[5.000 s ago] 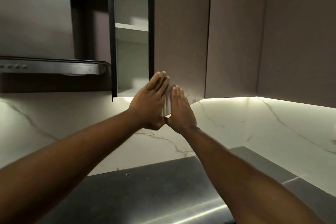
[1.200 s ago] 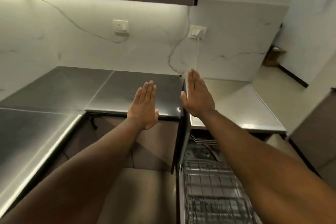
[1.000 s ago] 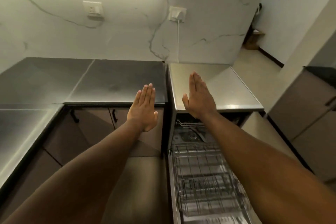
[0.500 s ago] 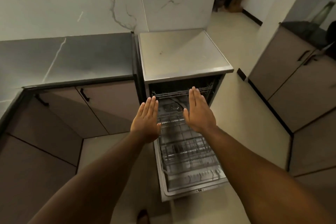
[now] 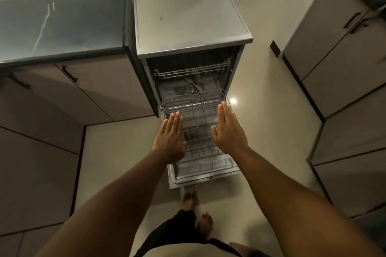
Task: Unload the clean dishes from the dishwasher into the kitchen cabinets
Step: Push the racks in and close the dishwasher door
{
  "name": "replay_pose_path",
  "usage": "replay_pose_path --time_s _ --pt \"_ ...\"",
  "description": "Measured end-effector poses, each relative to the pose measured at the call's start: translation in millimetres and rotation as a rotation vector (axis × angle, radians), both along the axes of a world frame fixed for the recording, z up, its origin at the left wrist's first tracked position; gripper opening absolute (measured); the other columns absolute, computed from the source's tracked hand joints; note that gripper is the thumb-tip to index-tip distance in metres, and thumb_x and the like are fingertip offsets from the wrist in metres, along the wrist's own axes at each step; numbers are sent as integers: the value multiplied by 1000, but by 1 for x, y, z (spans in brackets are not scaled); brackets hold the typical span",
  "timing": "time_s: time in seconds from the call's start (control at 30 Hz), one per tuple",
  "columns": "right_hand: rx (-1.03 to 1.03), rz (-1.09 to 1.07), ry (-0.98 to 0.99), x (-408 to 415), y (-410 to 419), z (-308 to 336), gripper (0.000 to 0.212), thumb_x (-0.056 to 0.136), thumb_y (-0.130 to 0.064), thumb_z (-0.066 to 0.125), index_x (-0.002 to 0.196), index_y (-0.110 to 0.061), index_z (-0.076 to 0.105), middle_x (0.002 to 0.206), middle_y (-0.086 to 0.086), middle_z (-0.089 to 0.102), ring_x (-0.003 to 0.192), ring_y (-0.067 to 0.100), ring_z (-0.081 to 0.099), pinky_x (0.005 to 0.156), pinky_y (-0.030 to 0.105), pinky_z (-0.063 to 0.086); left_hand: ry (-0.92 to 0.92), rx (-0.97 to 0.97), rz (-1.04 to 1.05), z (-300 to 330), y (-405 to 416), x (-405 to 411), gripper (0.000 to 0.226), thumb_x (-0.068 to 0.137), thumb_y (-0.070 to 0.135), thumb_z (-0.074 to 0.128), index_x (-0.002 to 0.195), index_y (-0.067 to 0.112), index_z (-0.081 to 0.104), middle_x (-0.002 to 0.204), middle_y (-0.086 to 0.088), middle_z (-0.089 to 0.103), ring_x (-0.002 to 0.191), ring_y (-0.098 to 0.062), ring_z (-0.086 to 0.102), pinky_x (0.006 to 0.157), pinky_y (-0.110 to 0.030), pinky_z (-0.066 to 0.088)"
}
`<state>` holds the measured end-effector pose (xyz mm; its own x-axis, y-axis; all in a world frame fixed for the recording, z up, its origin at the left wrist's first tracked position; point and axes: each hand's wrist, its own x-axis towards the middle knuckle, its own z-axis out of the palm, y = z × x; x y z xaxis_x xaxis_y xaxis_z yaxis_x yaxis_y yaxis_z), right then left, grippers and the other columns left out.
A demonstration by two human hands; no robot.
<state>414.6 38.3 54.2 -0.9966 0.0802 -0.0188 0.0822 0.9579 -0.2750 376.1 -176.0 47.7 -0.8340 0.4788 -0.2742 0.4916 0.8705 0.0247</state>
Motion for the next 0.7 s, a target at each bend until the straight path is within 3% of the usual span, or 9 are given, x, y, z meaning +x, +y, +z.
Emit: replay_pose_path --time_s 0.37,0.57,0.7 --pt "12 -46 -217 36 48 -57 74 101 -40 31 155 -7 -7 164 11 -9 151 21 -8 124 37 4 -167 -29 -1 -61 34 8 79 98 40 27 151 8 -22 155 -10 -33 144 -23 -30 121 -40 -13" --pt "-65 -11 -269 41 66 -89 76 101 -39 34 155 -7 -9 163 10 -13 151 20 -11 124 36 4 -213 -137 37 -92 47 36 80 98 47 23 150 6 -22 157 -13 -30 146 -27 -27 122 -42 -9" --pt "-129 -25 -273 40 87 -123 77 100 -35 40 155 -2 -3 164 15 -6 152 24 -5 124 40 9 -203 -99 131 -114 64 46 82 97 47 27 153 5 -16 160 -15 -22 148 -28 -20 122 -42 -6"
